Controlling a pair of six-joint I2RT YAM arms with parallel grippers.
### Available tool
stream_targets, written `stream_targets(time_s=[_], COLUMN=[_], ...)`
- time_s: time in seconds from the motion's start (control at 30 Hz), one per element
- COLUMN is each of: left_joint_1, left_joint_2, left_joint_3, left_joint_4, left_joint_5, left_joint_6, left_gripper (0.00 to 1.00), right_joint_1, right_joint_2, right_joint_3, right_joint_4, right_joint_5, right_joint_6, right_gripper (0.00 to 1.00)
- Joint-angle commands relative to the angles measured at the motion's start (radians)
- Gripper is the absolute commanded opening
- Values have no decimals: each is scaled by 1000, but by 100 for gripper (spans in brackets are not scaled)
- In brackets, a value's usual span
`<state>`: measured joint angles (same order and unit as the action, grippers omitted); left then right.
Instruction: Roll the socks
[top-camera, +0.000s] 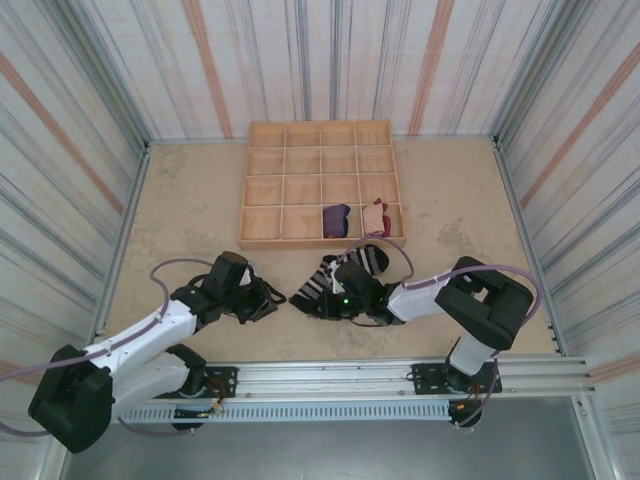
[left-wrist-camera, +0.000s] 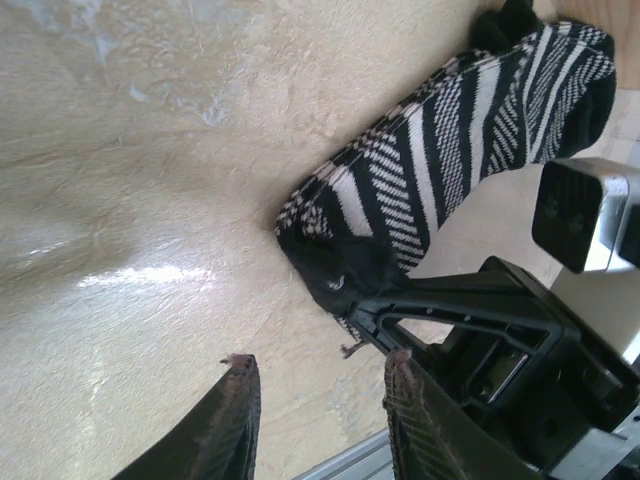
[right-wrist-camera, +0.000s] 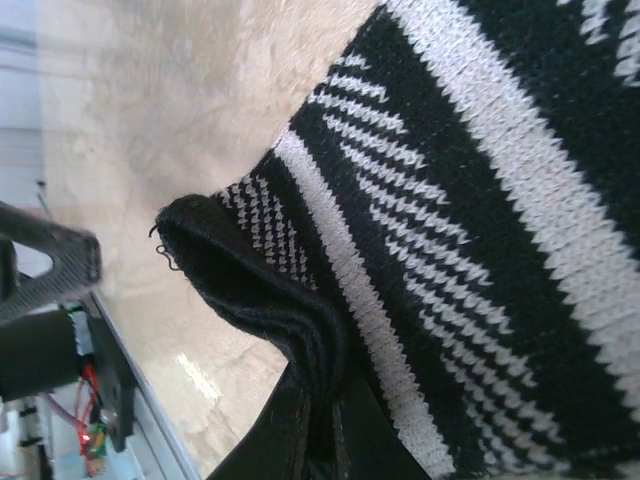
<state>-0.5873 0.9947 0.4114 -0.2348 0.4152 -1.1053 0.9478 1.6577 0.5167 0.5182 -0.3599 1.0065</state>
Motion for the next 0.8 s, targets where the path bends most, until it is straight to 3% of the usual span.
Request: stream_targets(time_s=[0.0, 0.17, 0.37, 0.57, 0.77], left_joint_1=[-25, -54, -80, -131, -161], left_joint_2=[24, 69, 117, 204, 322], left_joint_3=[27, 44, 60, 114, 144], left_joint_4=[21, 29, 60, 70, 149], left_joint_5=[-39, -69, -96, -136, -149], left_joint_6=[19, 48, 60, 89, 96], left_gripper=[37, 37, 37, 37, 35], right_joint_1=[-12, -17, -27, -64, -69], right_joint_2=[46, 52, -26, -8, 56], right_joint_3=[-36, -52, -86, -121, -181], right_joint_4=[158, 166, 38, 41, 185], right_joint_5=[-49, -28, 57, 20, 10], right_joint_6=[184, 251, 325, 390, 451], right_gripper=[0, 0, 0, 0, 0])
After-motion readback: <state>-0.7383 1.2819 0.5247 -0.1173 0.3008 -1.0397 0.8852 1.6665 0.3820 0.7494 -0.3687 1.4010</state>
